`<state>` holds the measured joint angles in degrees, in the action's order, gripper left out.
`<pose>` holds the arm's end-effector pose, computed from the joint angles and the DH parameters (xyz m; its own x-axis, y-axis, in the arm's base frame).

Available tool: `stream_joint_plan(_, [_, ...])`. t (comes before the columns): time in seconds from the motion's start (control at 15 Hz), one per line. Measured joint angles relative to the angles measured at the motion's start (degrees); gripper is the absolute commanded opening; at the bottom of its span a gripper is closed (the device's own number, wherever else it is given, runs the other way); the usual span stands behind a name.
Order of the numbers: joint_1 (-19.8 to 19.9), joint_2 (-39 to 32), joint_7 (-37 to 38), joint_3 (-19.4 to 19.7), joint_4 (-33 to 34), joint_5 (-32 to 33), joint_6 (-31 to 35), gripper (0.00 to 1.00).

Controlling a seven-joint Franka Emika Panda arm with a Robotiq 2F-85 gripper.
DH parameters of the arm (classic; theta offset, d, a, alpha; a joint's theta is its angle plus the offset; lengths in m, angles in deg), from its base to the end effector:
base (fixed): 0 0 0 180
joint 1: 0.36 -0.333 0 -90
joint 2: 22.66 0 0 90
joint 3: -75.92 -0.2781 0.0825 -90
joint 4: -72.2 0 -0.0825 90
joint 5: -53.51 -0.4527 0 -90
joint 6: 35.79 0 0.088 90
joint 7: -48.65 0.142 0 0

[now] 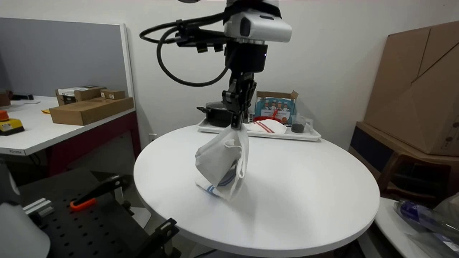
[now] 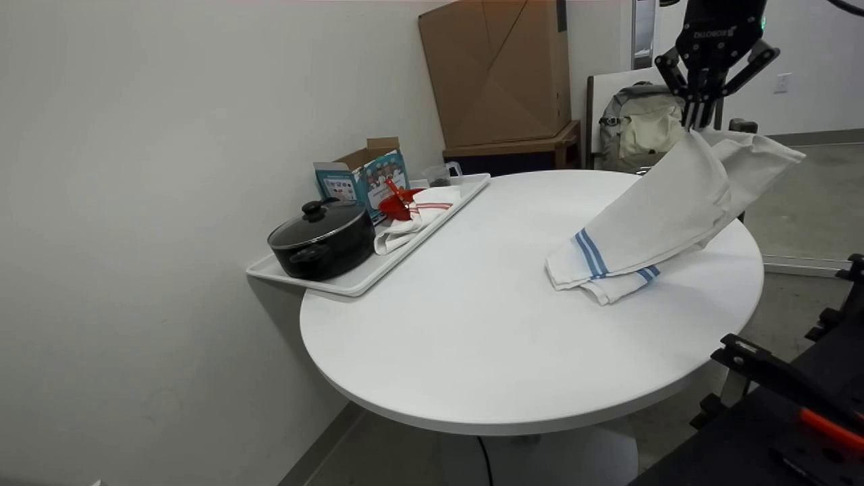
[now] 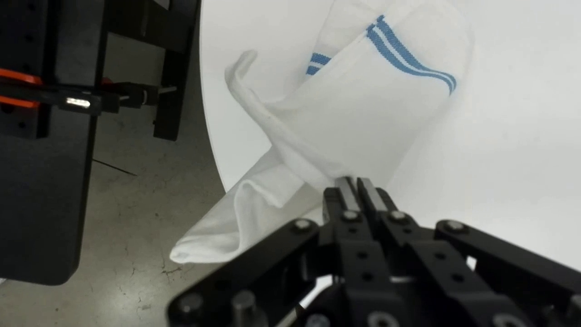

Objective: Fold the towel

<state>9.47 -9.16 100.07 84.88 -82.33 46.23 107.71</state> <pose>0.4364 -0.1388 0.1835 0.2484 -0.9661 -0.0699 -0.9656 -0.2412 -0.0974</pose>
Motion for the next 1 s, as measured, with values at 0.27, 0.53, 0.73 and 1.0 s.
stream_joint_plan(0.27, [-0.46,-1.0,2.67,-3.79,3.93,-0.16,-1.33,0.05])
stream_joint_plan(0.53, [-2.18,-4.89,10.1,-8.1,10.51,-0.16,-1.35,0.05])
stream_joint_plan(0.73, [-4.09,-8.33,14.52,-9.68,15.04,-0.04,-1.49,0.05])
stream_joint_plan(1.0, [-6.82,-12.84,20.5,-11.09,18.6,2.76,-1.58,0.05])
